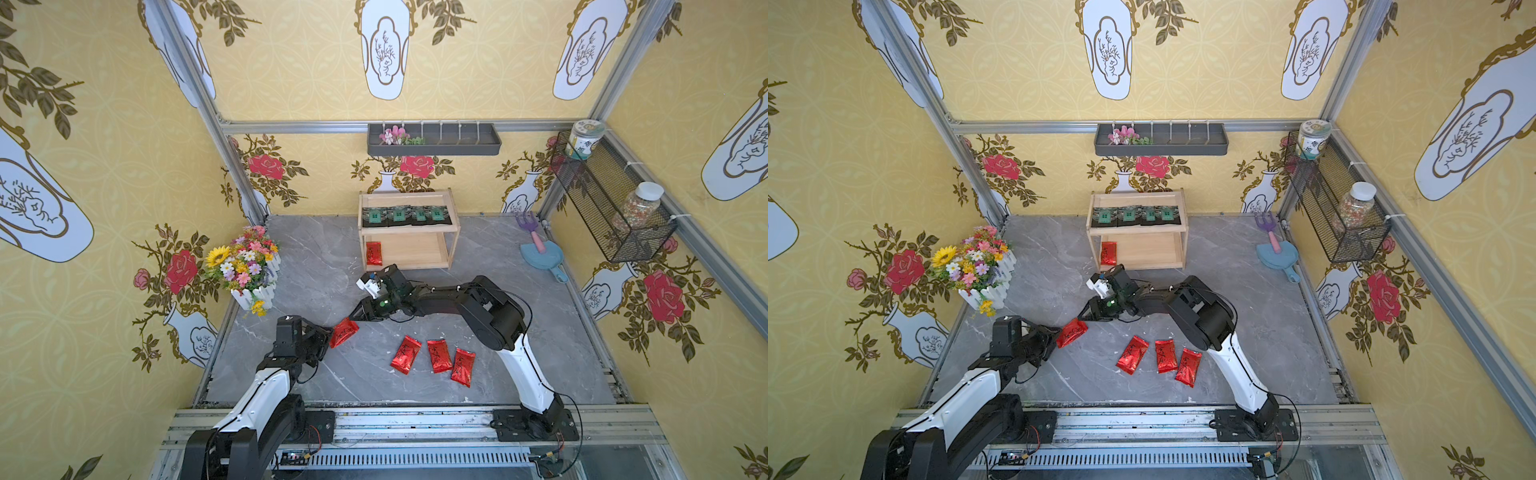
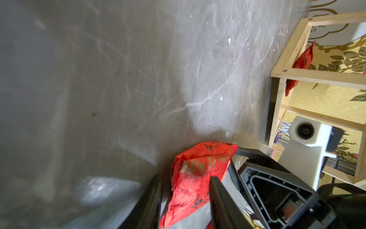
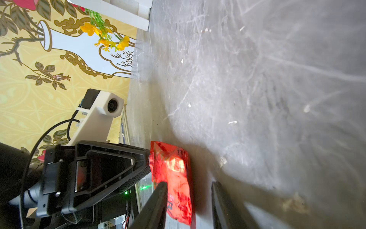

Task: Place the tea bags on the shelf by color
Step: Pick up the tea bag from the center of the board.

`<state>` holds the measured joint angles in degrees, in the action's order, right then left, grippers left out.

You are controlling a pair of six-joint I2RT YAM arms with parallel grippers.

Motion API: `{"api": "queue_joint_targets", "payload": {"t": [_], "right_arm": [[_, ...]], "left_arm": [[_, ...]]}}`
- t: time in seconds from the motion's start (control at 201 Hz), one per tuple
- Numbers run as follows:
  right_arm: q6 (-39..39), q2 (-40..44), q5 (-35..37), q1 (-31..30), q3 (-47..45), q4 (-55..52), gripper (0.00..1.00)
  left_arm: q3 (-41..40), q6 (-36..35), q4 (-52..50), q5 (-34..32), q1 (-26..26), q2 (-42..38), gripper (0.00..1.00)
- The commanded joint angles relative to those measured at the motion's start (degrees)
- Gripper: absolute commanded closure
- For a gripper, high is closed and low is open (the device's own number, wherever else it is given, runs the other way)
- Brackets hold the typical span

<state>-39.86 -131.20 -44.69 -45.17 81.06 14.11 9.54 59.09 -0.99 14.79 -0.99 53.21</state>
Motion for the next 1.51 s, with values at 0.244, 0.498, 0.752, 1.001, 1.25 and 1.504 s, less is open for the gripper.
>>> {"api": "queue_joint_targets", "payload": {"t": [0.244, 0.498, 0.752, 1.001, 1.25, 1.504], "right_arm": [[-0.7, 2.5, -1.9, 0.8, -3.3, 1.2, 0.65], [2.1, 8.1, 1.6, 1.3, -10.6, -0.7, 0.59], [4.7, 13.4, 4.9, 1.2, -16.5, -3.2, 0.46], [11.4, 17.6, 7.9, 3.0, -16.7, -9.4, 0.40], [12.4, 12.8, 6.4, 3.0, -8.7, -9.4, 0.39], [10.2, 9.2, 4.5, 2.9, -5.6, -7.2, 0.39]], "left_arm": [[3.3, -1.2, 8.9, 0.8, -2.8, 8.4, 0.61], [10.2, -2.9, 14.4, 1.1, -6.5, 21.3, 0.62], [16.9, -4.6, 17.0, 2.3, -8.2, 29.2, 0.62], [16.0, -6.2, 10.6, 0.3, -7.1, 25.1, 0.61], [12.1, -5.4, 0.2, -3.1, -7.0, 14.5, 0.56], [11.6, -2.8, 0.8, -1.8, -15.1, 18.8, 0.56]]}}
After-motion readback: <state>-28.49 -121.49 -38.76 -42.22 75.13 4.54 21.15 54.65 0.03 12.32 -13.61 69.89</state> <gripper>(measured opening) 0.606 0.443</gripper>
